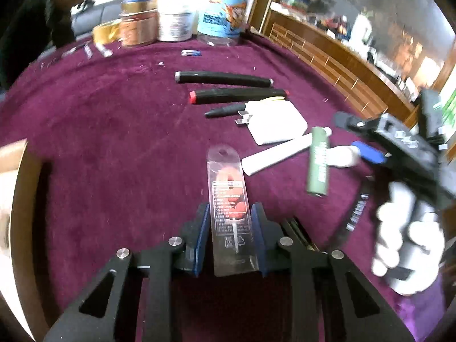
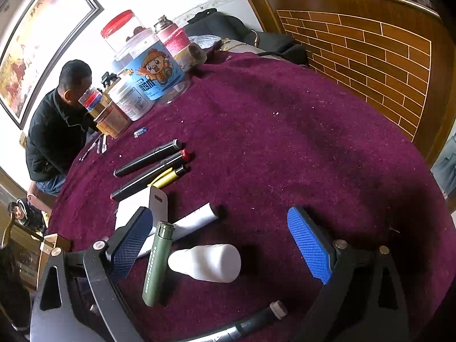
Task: Organize rigid objects
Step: 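Grasp the black gold-banded tube with the right tool while the left tool lifts the blister pack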
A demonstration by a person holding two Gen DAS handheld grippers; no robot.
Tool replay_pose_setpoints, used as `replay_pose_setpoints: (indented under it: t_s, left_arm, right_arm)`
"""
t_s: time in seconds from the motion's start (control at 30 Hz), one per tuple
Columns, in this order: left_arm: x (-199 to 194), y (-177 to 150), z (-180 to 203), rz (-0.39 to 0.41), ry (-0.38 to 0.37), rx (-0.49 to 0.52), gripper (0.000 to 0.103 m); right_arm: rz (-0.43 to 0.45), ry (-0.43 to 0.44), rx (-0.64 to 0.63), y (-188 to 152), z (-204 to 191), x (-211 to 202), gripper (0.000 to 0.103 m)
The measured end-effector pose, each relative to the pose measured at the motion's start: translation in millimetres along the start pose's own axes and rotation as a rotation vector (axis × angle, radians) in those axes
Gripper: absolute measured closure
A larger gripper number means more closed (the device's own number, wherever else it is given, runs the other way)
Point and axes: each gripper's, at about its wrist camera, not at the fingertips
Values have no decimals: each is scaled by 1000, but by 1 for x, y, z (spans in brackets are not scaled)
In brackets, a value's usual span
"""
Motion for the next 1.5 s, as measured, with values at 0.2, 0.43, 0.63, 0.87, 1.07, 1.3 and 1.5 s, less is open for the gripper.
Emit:
replay_pose_setpoints:
  t_s: [0.2, 0.43, 0.63, 0.87, 1.07, 1.3, 1.5]
  left_arm:
    - [-79, -27, -38, 130, -92, -133, 96]
    - [-127, -59, -65, 188, -56, -139, 92]
    - [-103, -66, -47, 129, -85, -106, 70]
    - [-91, -72, -51, 80, -82, -140, 67]
    - [-71, -67, -26, 37, -49, -73, 65]
    - [-19, -43, 22, -6, 97, 92, 51]
    - [-12, -43, 21, 5, 114, 124, 80]
  right_arm:
    - [4, 4, 3, 1, 1, 0, 7]
    - [-73, -20, -172, -19, -50, -24, 9]
    - [-200, 45, -459, -67, -119, -35, 11]
    - [-287, -54, -661, -114, -138, -6, 51]
    - [-270, -8, -550, -102, -122, -15, 88]
    - [-221, 30, -483, -92, -104, -40, 88]
    - [-208, 81, -445, -90, -99, -49, 88]
Point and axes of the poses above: each gripper's, at about its wrist camera, not at the fingertips, and x roughly the way its jaws point, z to its right, y to its top, and after that the axes turned 1 degree about y, right-handed
